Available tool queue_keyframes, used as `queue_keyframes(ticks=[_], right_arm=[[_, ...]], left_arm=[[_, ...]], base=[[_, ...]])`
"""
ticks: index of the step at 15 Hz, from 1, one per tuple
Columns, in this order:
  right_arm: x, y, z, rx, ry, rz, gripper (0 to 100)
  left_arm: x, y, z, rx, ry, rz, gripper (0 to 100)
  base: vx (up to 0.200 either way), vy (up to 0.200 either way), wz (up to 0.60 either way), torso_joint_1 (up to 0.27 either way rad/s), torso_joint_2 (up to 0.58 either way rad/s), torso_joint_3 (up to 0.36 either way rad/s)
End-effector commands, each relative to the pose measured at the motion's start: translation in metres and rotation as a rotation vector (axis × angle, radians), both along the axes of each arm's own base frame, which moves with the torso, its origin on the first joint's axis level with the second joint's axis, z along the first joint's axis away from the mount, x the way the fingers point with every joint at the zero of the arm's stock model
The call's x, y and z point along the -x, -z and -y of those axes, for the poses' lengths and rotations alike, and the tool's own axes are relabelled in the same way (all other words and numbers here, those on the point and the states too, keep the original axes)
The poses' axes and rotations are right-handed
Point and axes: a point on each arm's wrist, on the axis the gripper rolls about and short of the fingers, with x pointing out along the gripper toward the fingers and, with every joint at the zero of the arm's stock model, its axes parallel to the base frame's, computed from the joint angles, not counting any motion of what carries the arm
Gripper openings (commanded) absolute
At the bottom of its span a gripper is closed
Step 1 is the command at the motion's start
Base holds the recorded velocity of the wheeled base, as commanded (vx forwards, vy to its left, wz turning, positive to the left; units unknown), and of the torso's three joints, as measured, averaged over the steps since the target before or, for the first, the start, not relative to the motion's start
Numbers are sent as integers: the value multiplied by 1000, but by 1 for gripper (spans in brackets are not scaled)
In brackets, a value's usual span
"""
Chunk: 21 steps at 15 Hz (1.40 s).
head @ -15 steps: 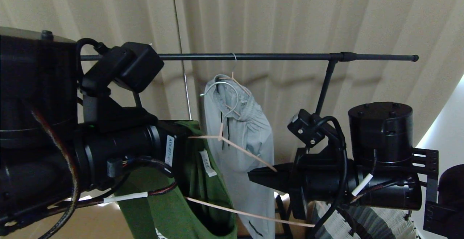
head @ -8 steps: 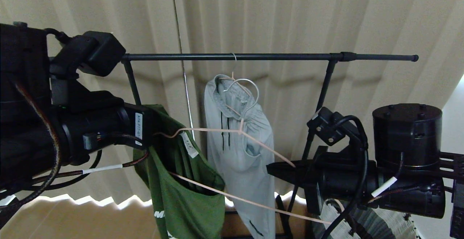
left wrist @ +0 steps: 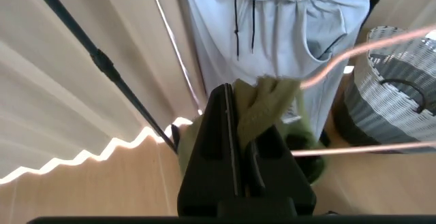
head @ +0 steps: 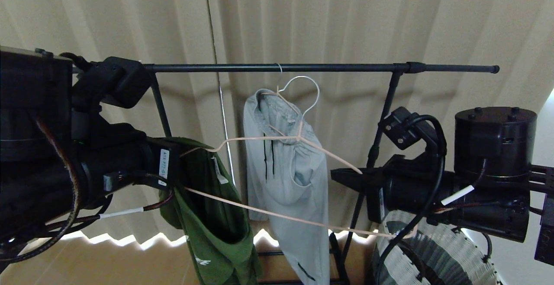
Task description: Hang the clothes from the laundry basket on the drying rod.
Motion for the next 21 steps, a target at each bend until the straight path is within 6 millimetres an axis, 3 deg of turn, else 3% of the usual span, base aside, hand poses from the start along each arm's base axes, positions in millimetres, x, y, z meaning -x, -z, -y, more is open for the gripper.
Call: queue_keyframes(ticks=[1,5,10,15,21], right_arm=[[-8,3,-7,7,-2,-8,0],[-12,5,-22,9,-25,-7,0],[-6,7,-31,14,-60,-14,0],[-1,12,-22,63,42,-10,0],[-16,10,-10,111,273,43,0]], left_arm=[[5,0,9,9,44,-2,0],[5,-7,27,91,74,-11,0],[-9,-16,46,215,52,-31,0],[-16,-17,36,188,1,-12,0],[-17,-8,27,57,-105,6,0]], base=[[0,0,0,0,0,0],[0,0,0,0,0,0],[0,0,0,0,0,0],[0,0,0,0,0,0],[0,0,0,0,0,0]])
